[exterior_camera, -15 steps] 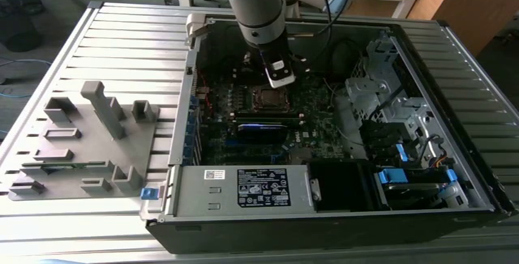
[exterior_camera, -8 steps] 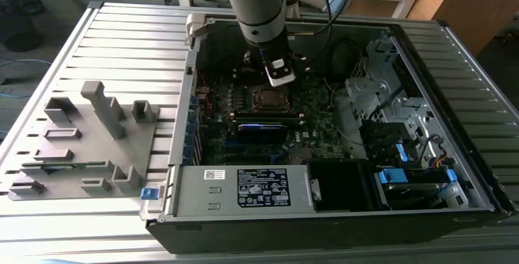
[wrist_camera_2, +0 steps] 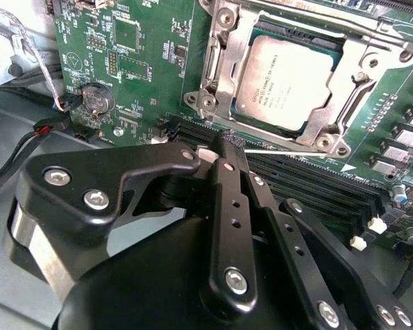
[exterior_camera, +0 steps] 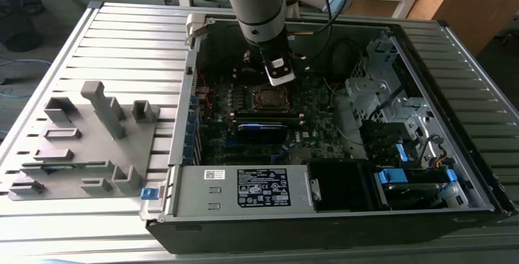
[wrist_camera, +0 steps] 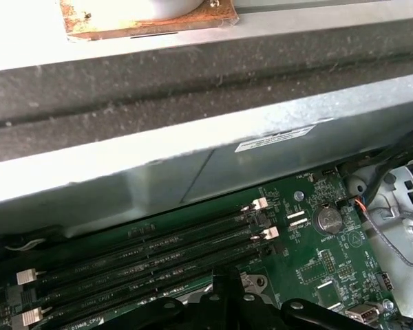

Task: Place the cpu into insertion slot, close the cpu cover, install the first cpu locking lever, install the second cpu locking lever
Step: 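Install the first cpu locking lever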

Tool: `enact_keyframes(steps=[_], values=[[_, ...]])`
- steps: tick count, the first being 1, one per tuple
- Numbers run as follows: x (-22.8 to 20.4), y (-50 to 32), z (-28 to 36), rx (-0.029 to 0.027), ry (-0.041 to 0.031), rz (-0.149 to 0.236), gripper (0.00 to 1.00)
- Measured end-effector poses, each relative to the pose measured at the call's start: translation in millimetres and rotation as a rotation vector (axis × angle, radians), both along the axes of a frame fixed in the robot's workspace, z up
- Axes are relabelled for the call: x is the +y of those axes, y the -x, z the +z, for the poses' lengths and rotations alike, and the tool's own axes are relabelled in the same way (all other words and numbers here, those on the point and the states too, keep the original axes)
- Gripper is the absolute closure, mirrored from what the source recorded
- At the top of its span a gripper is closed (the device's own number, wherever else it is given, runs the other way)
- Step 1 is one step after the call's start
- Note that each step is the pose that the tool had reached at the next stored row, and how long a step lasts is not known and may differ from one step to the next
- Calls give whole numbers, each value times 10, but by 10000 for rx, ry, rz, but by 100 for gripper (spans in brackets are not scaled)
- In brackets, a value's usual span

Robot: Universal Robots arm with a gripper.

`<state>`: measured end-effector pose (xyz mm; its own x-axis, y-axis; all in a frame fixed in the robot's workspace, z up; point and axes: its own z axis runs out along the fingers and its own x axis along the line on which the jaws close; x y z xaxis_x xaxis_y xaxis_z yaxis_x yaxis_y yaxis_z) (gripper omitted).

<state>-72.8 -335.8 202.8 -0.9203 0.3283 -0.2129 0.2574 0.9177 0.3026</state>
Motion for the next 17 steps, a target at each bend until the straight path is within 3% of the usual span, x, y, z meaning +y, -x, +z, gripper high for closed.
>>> enact_keyframes(steps=[2, 3, 4, 6, 7, 17], values=[[0, 0, 0, 0, 0, -1, 89], [1, -1, -1, 30, 2, 0, 89], [2, -2, -1, 143, 15, -2, 89], [1, -5, -3, 426, 48, -2, 89], [1, -5, -3, 466, 53, -2, 89], [30, -5, -3, 484, 52, 0, 89]])
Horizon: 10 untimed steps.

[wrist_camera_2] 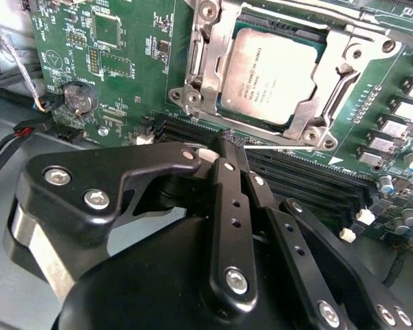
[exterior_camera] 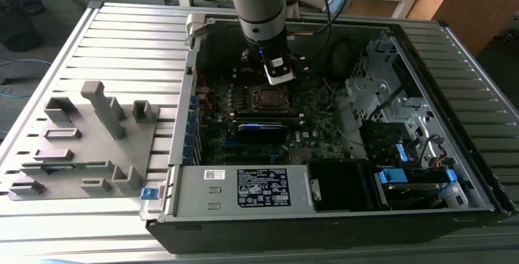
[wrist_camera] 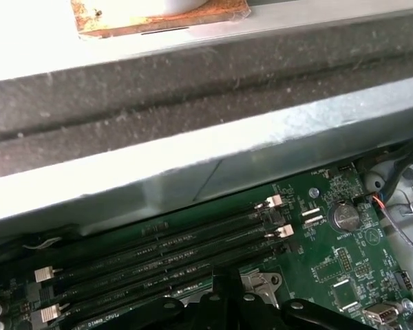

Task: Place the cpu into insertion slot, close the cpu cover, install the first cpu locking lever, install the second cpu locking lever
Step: 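Install the first cpu locking lever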

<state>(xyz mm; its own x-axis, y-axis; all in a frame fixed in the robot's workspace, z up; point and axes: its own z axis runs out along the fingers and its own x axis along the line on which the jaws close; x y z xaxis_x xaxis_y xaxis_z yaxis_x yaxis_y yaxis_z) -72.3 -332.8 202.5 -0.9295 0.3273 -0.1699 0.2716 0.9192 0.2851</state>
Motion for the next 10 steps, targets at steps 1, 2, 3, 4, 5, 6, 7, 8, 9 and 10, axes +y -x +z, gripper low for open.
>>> enact_keyframes(steps=[1, 2, 3, 4, 5, 6, 7, 8, 9, 10], values=[[3, 0, 0, 0, -1, -2, 89], [6, 0, 0, 0, -1, -2, 89], [10, 1, 0, 1, 0, -2, 89], [15, 1, 0, 1, -1, -3, 89], [20, 1, 0, 1, -1, -4, 89], [26, 0, -1, 0, -2, -6, 89], [30, 0, -1, 1, -2, -8, 89], [35, 0, -1, 1, -2, -9, 89], [40, 0, 0, 1, -1, -11, 89], [43, -1, 0, 2, -1, -11, 89]])
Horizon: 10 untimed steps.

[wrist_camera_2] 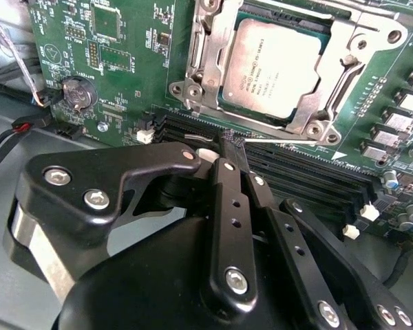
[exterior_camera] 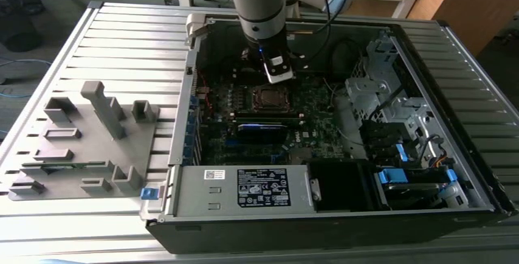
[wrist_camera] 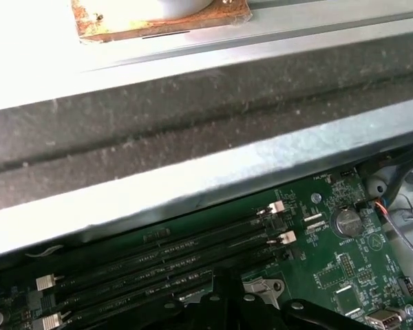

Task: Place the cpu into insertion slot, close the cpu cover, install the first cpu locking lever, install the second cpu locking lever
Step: 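Install the first cpu locking lever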

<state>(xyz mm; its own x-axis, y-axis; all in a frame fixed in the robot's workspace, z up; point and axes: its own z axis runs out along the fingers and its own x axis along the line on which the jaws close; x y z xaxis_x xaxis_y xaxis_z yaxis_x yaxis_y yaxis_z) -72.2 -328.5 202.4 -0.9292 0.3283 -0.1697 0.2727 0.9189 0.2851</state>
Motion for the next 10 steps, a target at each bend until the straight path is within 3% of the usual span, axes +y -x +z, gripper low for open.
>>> enact_keyframes(steps=[10], values=[[37, -4, -1, 0, 1, -3, 89]])
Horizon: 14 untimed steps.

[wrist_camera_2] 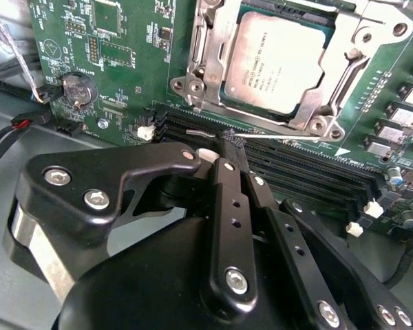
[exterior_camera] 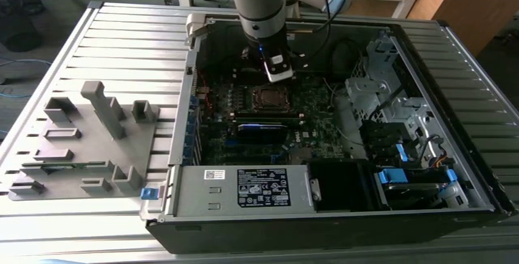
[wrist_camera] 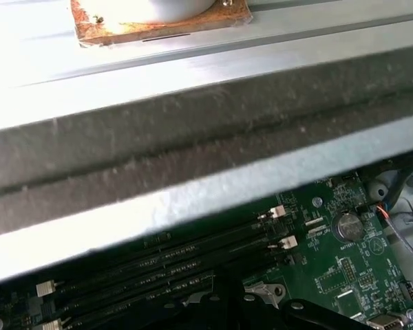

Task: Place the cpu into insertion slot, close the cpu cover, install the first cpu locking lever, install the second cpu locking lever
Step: 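Install the first cpu locking lever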

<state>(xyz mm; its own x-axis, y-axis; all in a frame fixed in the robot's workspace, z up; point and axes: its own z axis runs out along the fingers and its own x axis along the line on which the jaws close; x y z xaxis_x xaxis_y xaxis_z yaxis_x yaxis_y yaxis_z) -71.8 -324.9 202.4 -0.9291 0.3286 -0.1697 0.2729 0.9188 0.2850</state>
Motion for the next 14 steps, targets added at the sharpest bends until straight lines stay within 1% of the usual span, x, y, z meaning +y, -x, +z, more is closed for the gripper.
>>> enact_keyframes(steps=[6, 7, 8, 9, 10, 14], values=[[3, 0, 0, 0, -1, -1, 89], [4, -6, -1, 9, -1, 1, 89], [4, -15, -1, 42, 1, 0, 89], [3, -26, -1, 94, 3, -1, 89], [3, -30, -1, 119, 3, -2, 89], [3, -31, -1, 122, 3, -3, 89]])
